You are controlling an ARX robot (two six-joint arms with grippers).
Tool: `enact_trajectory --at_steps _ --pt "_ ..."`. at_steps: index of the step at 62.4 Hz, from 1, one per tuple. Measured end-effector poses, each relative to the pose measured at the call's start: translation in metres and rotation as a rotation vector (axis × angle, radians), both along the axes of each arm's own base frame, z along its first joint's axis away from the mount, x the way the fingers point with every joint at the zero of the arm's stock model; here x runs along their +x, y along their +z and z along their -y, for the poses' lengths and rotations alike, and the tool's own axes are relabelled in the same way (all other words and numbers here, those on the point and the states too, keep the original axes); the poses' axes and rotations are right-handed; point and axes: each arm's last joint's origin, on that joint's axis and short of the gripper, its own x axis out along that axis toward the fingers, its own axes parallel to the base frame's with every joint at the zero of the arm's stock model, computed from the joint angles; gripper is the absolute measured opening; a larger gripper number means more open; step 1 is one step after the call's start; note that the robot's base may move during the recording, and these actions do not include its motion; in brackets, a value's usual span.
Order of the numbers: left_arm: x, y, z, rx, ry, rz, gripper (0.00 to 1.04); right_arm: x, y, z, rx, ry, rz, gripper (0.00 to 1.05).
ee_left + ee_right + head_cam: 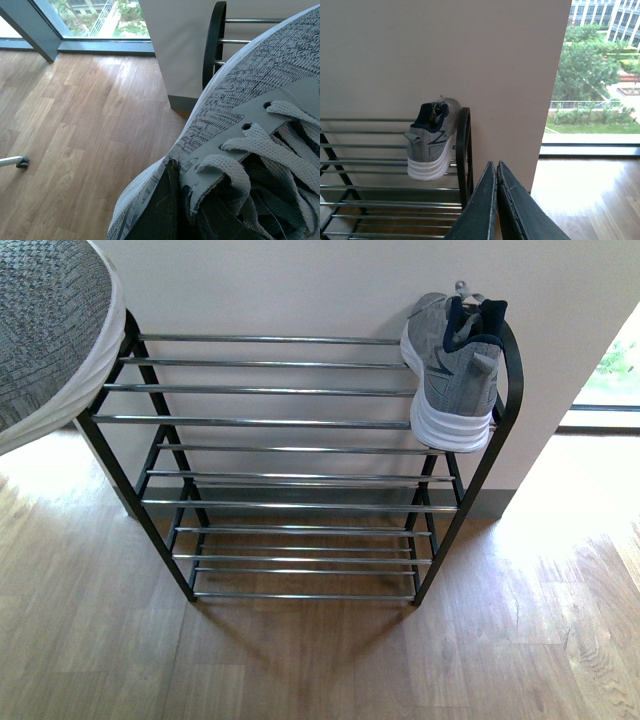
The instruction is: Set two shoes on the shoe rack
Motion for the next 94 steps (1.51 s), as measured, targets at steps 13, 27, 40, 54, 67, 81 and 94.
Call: enact_trajectory --at_steps 13,27,40,54,67,81,94 --pt "0.000 0.000 0.000 0.001 0.000 0.000 0.01 -0.011 -0.003 0.000 0.000 0.000 -0.009 0.01" --pt "0.000 0.000 0.000 0.001 0.000 0.000 0.01 -0.012 -0.003 0.000 0.000 0.000 -0.004 0.01" --pt "0.000 0.000 0.000 0.000 0.000 0.000 0.01 -0.012 -0.003 0.000 0.000 0.000 -0.004 0.13" --pt "0.000 0.000 0.000 0.000 0.000 0.000 0.01 -0.012 -0.003 0.000 0.000 0.000 -0.004 0.53" --pt "0.000 0.000 0.000 0.000 0.000 0.000 0.01 -0.012 -0.003 0.000 0.000 0.000 -0.004 0.88" --pt "0.000 0.000 0.000 0.000 0.000 0.000 0.01 -0.012 -0.003 0.000 0.000 0.000 -0.004 0.95" --pt "0.000 0.000 -0.001 0.003 0.010 0.001 0.01 -0.012 -0.003 0.000 0.000 0.001 -0.004 0.95"
